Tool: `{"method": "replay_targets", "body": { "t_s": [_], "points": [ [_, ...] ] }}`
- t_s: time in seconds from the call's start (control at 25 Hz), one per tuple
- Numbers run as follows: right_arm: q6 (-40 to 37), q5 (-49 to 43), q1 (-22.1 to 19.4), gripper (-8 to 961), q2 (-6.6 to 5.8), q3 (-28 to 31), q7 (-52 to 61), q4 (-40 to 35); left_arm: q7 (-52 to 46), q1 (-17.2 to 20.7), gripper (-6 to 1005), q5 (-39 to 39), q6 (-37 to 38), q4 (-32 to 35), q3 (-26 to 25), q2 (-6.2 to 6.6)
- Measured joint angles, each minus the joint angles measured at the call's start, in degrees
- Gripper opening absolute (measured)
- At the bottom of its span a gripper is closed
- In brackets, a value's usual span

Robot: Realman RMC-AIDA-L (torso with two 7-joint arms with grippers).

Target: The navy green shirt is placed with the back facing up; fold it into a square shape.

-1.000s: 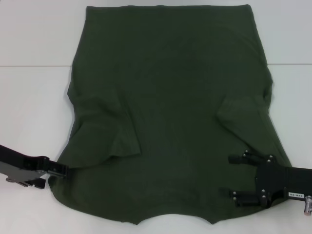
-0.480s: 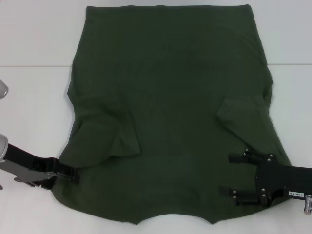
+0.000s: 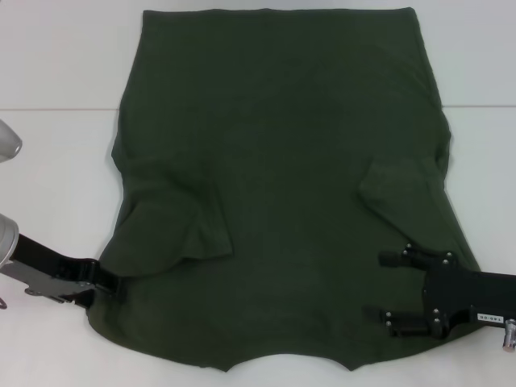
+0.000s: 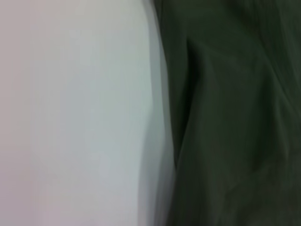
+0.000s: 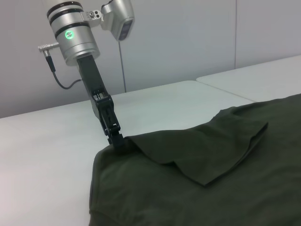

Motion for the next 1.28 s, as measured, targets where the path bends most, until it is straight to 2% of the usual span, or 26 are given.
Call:
{"method": "replay_targets", "body": {
  "t_s": [0.2,0.52,0.72,0.96,1.16,1.28],
  "points": [
    [0.0,0.0,0.0,941,-0.09,0.1,0.0,0.0,0.2,-0.1,704,0.0,-0.1,0.0,0.3,-0.03],
    [0.0,0.0,0.0,941,-0.07,0.1,0.0,0.0,-0.3,0.0,337,0.1,-0.9,0.0,3.2,-0.17],
    [0.0,0.0,0.0,941,-0.07,0.4,0.0,0.0,-0.4,0.0,291,0.1,-1.0,0.0,3.8,-0.27],
    [-0.2,0.0,0.0,941,-0.07,0.9,0.0,0.0,-0.2,0.5,235,0.1,-0.9,3.2,6.4,-1.54],
    [-0.2,0.0,0.0,941,-0.07,1.0,0.1,0.0,-0.5,0.6,189,0.2,-0.9,3.3,6.7,-1.48],
    [-0.2,0.0,0.0,941,-0.07,1.1,0.1,0.0,-0.2,0.6,120,0.2,-0.9,3.3,6.7,-1.47]
  ]
}}
